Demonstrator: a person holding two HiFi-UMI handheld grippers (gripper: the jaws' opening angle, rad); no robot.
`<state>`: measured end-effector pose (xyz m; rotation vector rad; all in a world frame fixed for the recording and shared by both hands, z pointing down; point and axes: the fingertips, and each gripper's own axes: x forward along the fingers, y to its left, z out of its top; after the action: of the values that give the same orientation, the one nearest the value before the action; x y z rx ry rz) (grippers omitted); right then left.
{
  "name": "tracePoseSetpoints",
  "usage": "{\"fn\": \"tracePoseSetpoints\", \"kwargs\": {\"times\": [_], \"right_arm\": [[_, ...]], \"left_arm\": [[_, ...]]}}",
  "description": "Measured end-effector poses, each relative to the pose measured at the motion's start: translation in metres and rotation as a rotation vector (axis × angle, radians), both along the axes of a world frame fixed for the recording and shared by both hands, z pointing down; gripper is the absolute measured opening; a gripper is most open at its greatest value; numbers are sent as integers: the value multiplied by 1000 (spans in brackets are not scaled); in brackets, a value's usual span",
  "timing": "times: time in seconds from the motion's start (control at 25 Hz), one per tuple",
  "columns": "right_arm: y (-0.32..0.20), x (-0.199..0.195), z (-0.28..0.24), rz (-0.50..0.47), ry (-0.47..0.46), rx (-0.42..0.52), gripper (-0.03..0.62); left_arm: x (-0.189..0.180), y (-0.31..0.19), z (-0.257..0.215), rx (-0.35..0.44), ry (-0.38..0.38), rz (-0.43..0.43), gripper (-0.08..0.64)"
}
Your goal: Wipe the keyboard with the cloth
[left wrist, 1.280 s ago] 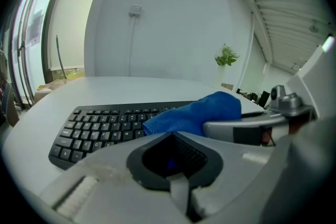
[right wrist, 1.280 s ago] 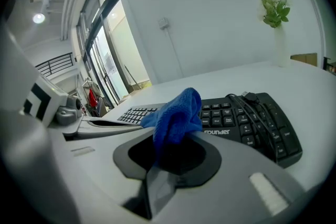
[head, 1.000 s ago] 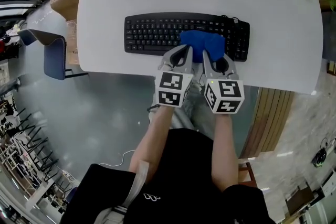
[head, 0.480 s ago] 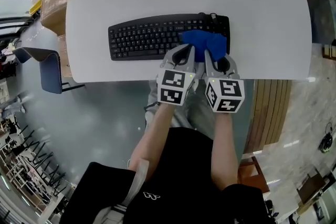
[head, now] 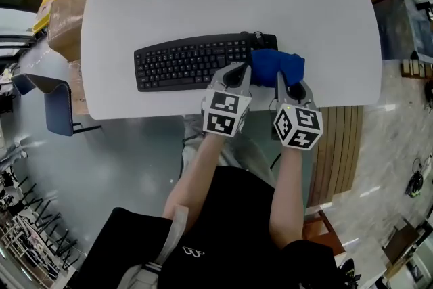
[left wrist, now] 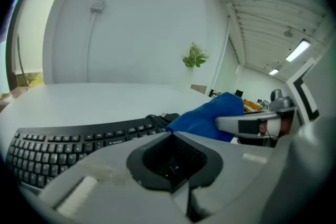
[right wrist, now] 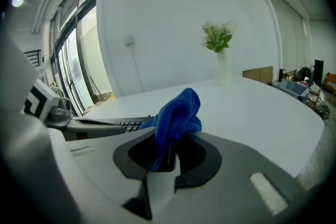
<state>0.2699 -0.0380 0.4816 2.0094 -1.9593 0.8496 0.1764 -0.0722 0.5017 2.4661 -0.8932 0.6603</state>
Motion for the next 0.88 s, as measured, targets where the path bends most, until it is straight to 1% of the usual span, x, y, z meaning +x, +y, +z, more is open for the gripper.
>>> {"fn": "tracePoseSetpoints", "kwargs": {"times": [0.16, 0.24, 0.32, 0.48, 0.68, 0.76, 0.88], "right_arm": [[-5, 28, -25, 57, 41, 41, 75], [-9, 30, -44, 67, 59, 69, 75], [-23, 22, -66, 47, 74, 120, 75], [-57, -15, -107, -52, 106, 217, 75], [-85, -78, -152, -212, 238, 310, 75], [-93, -97, -173, -252, 260, 358, 75], [-102, -118, -201, -300, 264, 418, 75]], "left_arm": [[-29, -24, -29, 65, 18, -82, -3], [-49, -33, -49, 99, 23, -117, -3], [-71, -47, -73, 150, 31, -160, -3], [-110, -69, -123, 267, 78, -254, -3], [-165, -76, -175, 433, 54, -342, -3], [-187, -78, -195, 475, 67, -386, -3], [-222, -80, -224, 523, 89, -469, -3]]}}
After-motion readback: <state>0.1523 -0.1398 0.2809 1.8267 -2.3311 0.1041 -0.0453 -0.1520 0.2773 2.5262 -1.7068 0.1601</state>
